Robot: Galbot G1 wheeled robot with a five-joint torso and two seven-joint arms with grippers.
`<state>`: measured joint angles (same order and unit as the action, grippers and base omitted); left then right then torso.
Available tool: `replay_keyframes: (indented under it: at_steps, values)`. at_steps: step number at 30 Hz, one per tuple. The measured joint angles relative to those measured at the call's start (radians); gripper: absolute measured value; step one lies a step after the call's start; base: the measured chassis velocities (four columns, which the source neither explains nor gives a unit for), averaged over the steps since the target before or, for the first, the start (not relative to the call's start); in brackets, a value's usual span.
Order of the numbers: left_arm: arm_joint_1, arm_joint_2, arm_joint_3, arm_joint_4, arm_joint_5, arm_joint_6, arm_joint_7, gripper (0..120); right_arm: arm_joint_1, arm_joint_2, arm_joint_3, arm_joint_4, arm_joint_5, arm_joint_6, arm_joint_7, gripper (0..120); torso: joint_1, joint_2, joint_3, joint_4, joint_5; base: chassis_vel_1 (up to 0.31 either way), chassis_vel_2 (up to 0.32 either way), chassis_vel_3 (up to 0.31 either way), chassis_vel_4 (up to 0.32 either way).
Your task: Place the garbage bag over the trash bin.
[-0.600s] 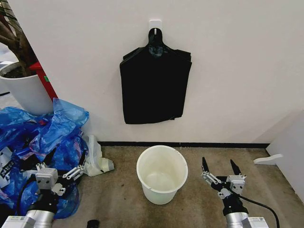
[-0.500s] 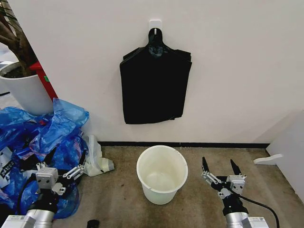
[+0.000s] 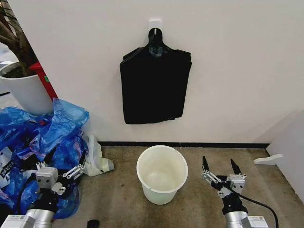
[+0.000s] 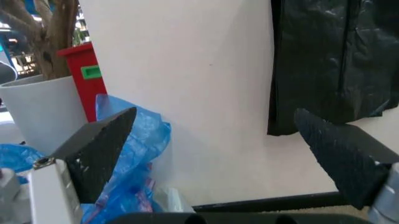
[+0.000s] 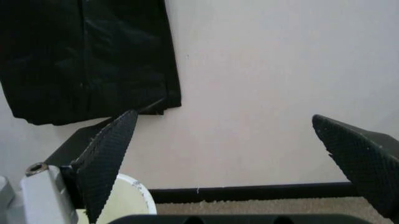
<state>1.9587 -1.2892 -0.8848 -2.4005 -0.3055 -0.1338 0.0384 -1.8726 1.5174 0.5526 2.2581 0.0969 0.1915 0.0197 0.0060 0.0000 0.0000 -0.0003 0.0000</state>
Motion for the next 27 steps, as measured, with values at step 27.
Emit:
replay_keyframes:
  at_steps: [27]
  values:
    - [-0.104, 0.023, -0.012, -0.005, -0.016, 0.062, -0.018, 100, 0.310, -0.098, -0.115, 0.066, 0.686, -0.259, -0.075, 100, 0.000, 0.000, 0.000, 0.0000, -0.0001, 0.000, 0.000, 0.000, 0.000]
